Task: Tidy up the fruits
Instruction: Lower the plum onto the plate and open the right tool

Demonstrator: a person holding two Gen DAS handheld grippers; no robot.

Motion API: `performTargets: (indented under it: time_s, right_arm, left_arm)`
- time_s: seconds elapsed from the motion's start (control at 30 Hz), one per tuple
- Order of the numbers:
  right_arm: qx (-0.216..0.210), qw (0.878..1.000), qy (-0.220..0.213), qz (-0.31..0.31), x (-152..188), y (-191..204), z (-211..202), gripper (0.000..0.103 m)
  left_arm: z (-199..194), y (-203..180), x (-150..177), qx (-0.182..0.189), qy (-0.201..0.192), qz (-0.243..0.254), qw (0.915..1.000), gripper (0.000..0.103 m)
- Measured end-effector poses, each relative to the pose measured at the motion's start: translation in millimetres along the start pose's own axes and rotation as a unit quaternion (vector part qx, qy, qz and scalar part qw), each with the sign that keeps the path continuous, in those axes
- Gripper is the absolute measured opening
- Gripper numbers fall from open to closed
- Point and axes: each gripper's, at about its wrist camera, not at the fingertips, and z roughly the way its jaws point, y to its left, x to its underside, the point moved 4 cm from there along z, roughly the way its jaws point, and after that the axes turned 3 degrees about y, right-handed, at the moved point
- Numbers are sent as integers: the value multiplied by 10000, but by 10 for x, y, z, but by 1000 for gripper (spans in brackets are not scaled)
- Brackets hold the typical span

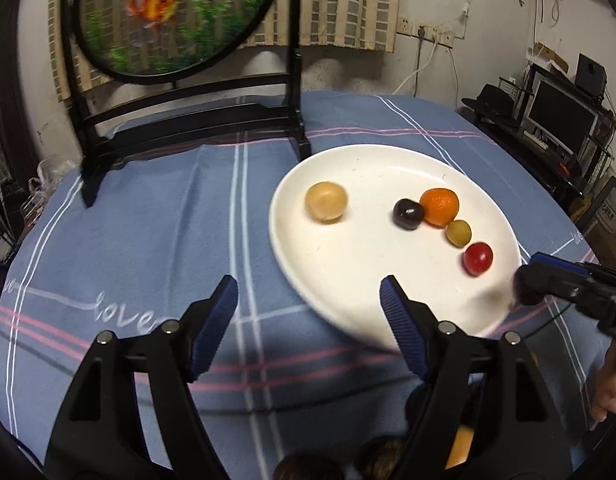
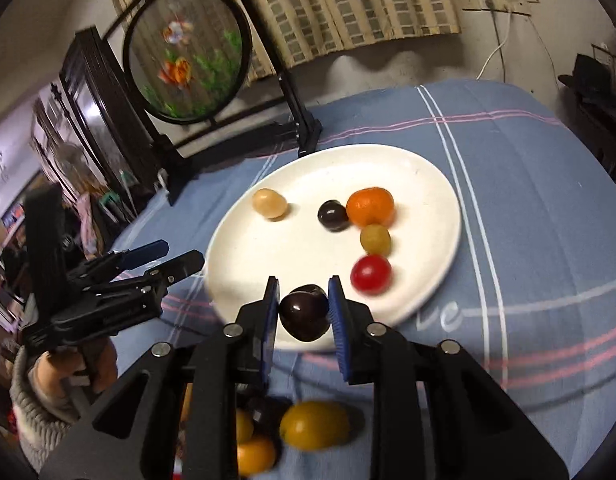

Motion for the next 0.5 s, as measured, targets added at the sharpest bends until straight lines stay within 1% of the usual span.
performTargets:
  time_s: [0.03,0.1,0.17,0.2,0.23,0.3,0.33,0.37,0.4,0.43,0.47,0.5]
  right_arm:
    - [24,10000,-56,31,7,0,-14,26]
    - [117,9997,-169,105,-60,4,72,26]
    - [92,9999,-83,84,-128,41,210,26]
    - [233,9997,-39,54,-143,41,254,26]
    - [531,9986,37,-30,-131,44,299,27]
    - [966,9939,360,-393,-57,80,365,27]
    - [1029,9934,219,-452,-37,78,293,27]
    - [953,9945,-38,-436,-46,72,189,29]
    - [1008,9937,-197,-440,-65,61,129,36]
    - [1398,9877,-222,-660,-79,68,119,55]
    - [1632,9828,-231,-836,-82,85,107,55]
    - [1578,9836,-349,-798,-85,87,53,55]
  left_arm:
    - [-30,35,45,-6,2,-83,10000,85]
    - [-69,112,118,-1,29,-315,9995,85]
    - [-128,166,199,27,28,-477,9989,85]
    - [-160,180,242,14,12,-503,9987,85]
    - [-193,200,289,-12,-8,-523,9986,85]
    - [-238,264,387,-42,-16,-612,9981,85]
    - [-242,289,412,-30,1,-660,9978,85]
    - [-239,325,437,3,36,-739,9973,85]
    - [-224,364,454,52,80,-851,9963,85]
    - [-211,381,457,82,109,-916,9957,85]
    - [-206,385,459,105,127,-943,9954,85]
    - [-207,384,465,115,131,-936,9955,85]
